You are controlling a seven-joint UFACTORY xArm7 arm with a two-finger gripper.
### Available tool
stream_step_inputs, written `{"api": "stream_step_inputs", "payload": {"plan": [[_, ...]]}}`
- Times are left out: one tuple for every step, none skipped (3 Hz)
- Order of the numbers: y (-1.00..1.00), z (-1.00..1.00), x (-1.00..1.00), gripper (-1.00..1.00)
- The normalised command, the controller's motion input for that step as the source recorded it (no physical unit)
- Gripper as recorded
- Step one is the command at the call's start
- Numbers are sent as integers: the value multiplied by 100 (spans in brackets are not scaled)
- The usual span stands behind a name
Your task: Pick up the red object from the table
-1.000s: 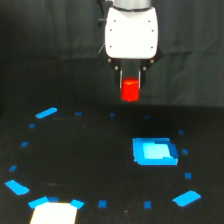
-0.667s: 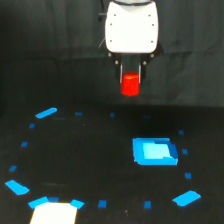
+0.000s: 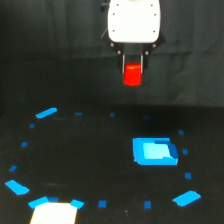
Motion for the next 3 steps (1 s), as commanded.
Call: {"api": "stream_step_inputs", "payload": {"plan": [[20, 80, 3, -100], [21, 73, 11, -100], [-33, -7, -13, -75]]}}
